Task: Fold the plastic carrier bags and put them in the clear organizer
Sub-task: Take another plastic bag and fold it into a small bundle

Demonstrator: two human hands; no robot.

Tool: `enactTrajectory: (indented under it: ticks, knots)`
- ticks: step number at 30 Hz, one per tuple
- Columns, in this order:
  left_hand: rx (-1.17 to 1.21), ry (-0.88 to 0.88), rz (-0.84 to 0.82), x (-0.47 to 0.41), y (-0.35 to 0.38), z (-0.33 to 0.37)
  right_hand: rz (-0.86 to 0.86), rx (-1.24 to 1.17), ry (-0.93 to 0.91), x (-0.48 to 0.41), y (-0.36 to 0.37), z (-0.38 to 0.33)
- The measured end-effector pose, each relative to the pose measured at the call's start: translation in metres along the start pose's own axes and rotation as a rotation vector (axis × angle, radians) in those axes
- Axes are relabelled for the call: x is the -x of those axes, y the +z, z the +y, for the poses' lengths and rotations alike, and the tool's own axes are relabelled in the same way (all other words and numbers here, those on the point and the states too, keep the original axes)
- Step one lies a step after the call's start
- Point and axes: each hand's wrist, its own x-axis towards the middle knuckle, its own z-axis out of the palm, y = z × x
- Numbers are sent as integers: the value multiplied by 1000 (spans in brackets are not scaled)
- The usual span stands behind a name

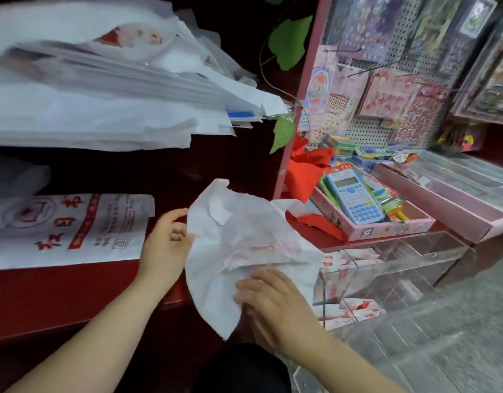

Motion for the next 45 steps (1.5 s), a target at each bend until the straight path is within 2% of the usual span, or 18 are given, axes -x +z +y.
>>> enactTrajectory:
  ticks: [5,9,12,14,16,19,21,24,28,33,36,40,42,45]
  knots:
    - [-153,7,137,-23,-56,-17,-171,166,64,-14,18,2]
    - [-390,12,67,-22,-84,-30,-293,229,126,-16,27,13]
    - [-531,118,29,0,-98,-34,-289,99,141,-16,30,18]
    - [-615,326,-115,27,-98,-34,-269,42,162,-20,30,20]
    - [-850,468,-342,50,-94,-45,-268,28,165,-25,30,19]
    - [-1011,490,-509,68,-88,-62,-263,-1,167,-28,34,12]
    - [-983,517,-521,72,-87,-71,-236,-21,171,-28,35,8]
    - [-836,618,-353,71,-89,-77,-212,20,137,-27,28,7]
    - [-675,562,-227,60,-103,-83,-191,61,197,-16,20,23]
    - [-277,180,-133,58,-109,-64,-100,-187,312,-17,16,23]
    - [-183,6,-128,54,-110,-57,-88,-280,411,-19,12,15]
    - [-211,-35,-137,45,-111,-55,-179,-479,667,-28,10,13]
    - [-196,-35,-80,42,-110,-56,-181,-553,760,-34,9,17]
    - [-204,-75,58,42,-105,-57,-126,-524,835,-41,15,19]
